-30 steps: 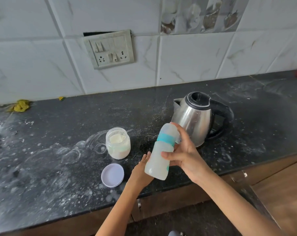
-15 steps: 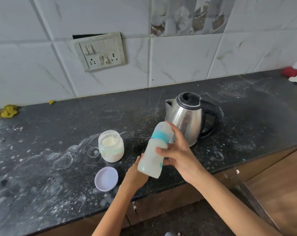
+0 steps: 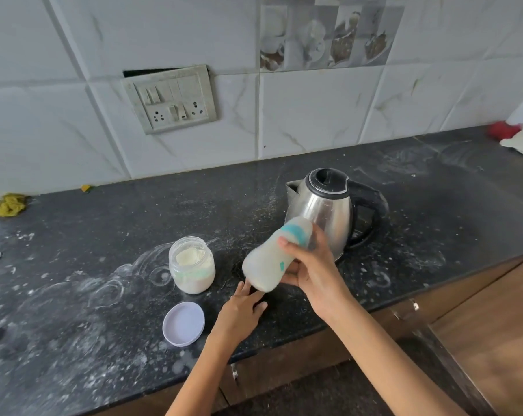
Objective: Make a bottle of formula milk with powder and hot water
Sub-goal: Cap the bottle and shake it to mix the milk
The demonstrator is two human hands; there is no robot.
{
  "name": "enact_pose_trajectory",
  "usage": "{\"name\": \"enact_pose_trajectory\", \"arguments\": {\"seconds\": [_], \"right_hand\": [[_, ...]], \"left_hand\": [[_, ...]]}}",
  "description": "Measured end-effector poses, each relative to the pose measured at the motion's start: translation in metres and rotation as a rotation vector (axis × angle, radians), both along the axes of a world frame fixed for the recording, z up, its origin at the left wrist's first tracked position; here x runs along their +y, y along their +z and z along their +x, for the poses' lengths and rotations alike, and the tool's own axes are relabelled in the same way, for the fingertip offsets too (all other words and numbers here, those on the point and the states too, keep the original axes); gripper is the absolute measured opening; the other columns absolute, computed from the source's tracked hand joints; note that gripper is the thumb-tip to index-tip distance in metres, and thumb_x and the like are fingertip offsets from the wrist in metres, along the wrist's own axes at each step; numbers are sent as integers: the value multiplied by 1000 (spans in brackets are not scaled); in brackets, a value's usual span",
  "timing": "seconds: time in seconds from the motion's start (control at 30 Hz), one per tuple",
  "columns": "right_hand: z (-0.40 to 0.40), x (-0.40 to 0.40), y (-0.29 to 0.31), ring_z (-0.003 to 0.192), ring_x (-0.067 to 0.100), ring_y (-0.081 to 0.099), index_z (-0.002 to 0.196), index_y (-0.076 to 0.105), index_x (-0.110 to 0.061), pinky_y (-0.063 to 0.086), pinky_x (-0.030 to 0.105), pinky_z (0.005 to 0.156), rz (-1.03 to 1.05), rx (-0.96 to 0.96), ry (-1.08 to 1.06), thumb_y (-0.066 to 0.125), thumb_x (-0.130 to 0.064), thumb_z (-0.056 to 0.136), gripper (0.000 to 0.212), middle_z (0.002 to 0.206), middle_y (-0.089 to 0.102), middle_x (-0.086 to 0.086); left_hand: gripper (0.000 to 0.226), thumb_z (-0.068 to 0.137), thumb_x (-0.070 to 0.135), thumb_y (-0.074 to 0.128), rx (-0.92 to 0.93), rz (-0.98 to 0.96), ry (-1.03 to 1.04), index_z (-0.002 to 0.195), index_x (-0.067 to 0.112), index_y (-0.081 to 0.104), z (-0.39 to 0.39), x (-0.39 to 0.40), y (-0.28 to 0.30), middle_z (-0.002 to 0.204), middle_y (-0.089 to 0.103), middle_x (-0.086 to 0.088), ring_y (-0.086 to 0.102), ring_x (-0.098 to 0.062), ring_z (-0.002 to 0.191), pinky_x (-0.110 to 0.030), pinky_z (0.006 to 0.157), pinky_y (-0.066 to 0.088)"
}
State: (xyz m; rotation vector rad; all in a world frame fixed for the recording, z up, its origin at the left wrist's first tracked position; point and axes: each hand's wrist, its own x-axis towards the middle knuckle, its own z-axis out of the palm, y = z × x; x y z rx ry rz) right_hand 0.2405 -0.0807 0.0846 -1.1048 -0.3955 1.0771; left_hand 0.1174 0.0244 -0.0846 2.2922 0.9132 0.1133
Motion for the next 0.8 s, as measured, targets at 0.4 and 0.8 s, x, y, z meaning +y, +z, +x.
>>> {"name": "enact_pose_trajectory", "arguments": {"seconds": [0.4,0.8], "right_hand": [[-13,-8,4,91,26,73,130,51,-36,60,47,67,-68,-107,182,83,-7,60,82,101,72,5],[-2,7,18,98,45,62,118,50,-4,56,45,38,-177,909,-143,83,-15,50,76,132,49,29]], "left_hand": [[58,87,30,64,36,-139,97,140,17,43,-7,-4,10,138,47,6,44,-19,134,4,85,31],[47,102,37,33,171,-44,-59,148,35,23,1,-9,41,161,-4,0,-5,-18,148,-39,118,17]]}}
